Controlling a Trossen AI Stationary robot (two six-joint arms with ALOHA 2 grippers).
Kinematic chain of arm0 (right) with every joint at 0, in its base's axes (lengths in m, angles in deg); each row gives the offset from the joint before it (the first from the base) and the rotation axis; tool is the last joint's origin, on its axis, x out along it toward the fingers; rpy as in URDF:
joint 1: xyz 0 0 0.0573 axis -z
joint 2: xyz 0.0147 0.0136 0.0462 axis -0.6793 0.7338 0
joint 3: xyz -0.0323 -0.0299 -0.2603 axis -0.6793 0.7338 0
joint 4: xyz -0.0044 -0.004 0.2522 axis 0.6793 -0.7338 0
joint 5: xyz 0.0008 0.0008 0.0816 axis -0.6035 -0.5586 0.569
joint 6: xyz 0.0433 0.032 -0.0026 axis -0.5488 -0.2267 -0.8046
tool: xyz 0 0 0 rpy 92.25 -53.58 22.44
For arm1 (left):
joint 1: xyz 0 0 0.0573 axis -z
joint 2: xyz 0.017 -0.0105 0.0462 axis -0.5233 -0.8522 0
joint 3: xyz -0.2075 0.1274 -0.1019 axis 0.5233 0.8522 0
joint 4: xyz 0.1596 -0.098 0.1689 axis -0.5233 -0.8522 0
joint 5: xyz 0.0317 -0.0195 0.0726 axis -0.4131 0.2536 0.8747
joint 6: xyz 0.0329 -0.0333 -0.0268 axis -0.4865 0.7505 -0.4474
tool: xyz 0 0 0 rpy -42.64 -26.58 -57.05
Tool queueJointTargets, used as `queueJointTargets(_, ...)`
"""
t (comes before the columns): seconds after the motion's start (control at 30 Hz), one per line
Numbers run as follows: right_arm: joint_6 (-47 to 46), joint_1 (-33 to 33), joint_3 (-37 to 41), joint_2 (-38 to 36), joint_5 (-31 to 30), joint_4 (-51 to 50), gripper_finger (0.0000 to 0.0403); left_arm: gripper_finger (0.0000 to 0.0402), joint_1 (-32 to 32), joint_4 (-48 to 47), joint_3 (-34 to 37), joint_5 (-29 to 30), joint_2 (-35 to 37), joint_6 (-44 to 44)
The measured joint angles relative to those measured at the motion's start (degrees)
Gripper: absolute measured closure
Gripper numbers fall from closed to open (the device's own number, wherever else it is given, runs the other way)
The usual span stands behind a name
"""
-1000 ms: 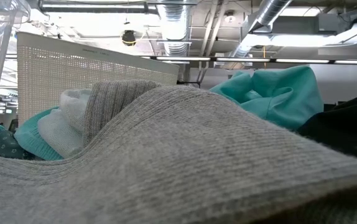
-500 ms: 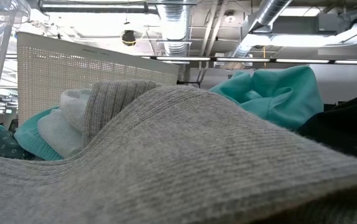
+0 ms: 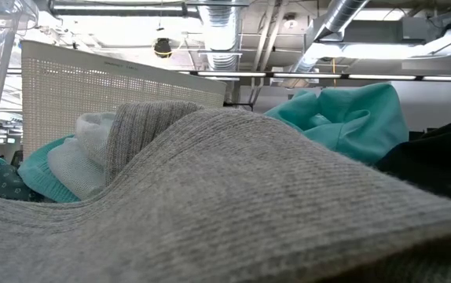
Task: Pick & Place Cloths
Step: Put the gray patterned sock into the top transparent bin
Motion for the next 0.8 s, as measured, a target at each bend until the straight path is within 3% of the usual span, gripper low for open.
queueJointTargets(0.1,0.5,0.4,0.3,1.7,0.5,-0.4,0.0159,0.0401,0.0,-0.1,0.0,-0.4,-0.2,-1.3)
queueJointTargets(0.2,-0.2,1.0,0.3,2.5,4.1,-0.1,0.0196,0.0401,-0.4,-0.3,0.0,-0.5,-0.4,-1.4)
queueJointTargets(0.43,-3.8,1.7,0.2,2.1,4.4,0.7,0.0383,0.0401,-1.5,-0.2,0.0,-0.4,-0.3,0.0)
queueJointTargets(0.6,-5.3,1.3,-1.9,0.9,1.4,-3.8,0.0397,0.0388,-1.3,-2.1,0.5,0.4,-0.7,0.3)
queueJointTargets(0.8,-7.3,0.3,-12.6,-3.1,-12.0,-25.3,0.04,0.0325,0.4,-10.6,0.5,3.5,-0.7,6.6)
